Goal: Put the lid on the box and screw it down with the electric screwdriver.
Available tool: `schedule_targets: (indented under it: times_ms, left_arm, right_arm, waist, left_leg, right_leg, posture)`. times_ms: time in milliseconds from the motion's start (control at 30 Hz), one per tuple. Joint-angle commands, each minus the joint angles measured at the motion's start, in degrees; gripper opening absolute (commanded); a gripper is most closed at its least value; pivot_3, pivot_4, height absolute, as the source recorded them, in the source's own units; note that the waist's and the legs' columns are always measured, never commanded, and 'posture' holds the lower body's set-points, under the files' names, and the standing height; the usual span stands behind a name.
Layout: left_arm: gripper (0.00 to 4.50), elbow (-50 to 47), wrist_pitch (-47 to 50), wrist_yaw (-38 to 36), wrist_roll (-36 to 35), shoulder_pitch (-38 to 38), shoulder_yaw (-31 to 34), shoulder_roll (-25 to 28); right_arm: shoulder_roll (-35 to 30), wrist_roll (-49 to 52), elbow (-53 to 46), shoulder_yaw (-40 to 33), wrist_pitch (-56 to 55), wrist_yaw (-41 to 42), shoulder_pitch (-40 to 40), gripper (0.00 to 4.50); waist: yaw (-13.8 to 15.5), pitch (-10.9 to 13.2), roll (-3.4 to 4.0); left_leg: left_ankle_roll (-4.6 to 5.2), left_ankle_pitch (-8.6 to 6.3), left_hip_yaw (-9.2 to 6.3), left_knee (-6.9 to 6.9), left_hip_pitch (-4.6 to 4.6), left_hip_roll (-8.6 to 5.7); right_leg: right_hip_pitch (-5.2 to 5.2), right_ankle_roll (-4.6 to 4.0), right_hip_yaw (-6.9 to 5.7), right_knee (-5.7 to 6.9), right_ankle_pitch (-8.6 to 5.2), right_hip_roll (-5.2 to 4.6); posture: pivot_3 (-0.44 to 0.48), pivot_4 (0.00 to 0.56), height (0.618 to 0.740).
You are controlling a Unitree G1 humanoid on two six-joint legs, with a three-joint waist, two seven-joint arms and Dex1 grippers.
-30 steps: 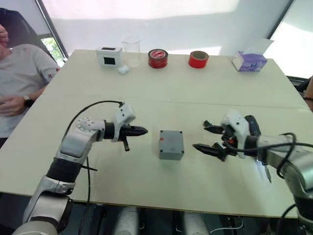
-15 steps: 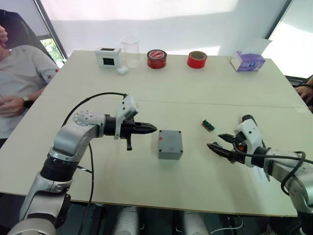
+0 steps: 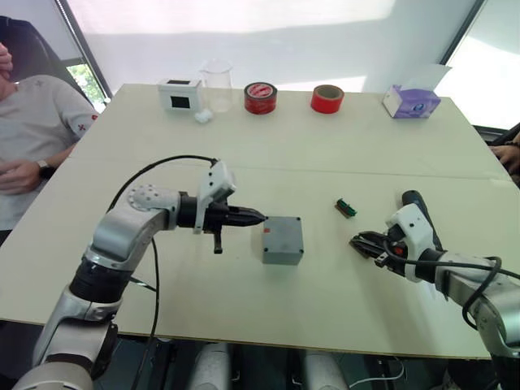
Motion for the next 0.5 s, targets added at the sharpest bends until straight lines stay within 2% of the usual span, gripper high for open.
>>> schedule_targets:
  times_ms: [33, 500]
  left_arm:
    - [0.0, -1.65, -0.59, 0.07, -0.43, -0.56, 0.18, 0.38]
    - [0.0, -1.88, -1.03, 1.05, -0.02, -0.27, -0.55, 0.11]
  right_arm:
    - [-0.05, 0.1, -0.51, -0.79, 0.23, -0.77, -0.71, 1.22]
    - [1.18, 1.3, 1.18, -1.52, -0.07, -1.57, -2.34, 1.22]
  waist:
    - [0.0, 0.0, 0.0]
    - [0.0, 0.0, 0.0]
  left_leg:
    - [0.0, 0.0, 0.0, 0.0, 0.0, 0.0]
    - [0.0, 0.0, 0.0, 0.0, 0.0, 0.0]
  right_leg:
    - [0.0, 0.0, 0.0, 0.0, 0.0, 0.0]
    - [0.0, 0.0, 0.0, 0.0, 0.0, 0.0]
  posture:
    - [0.0, 0.15, 0.715]
    - [0.0, 0.15, 0.715]
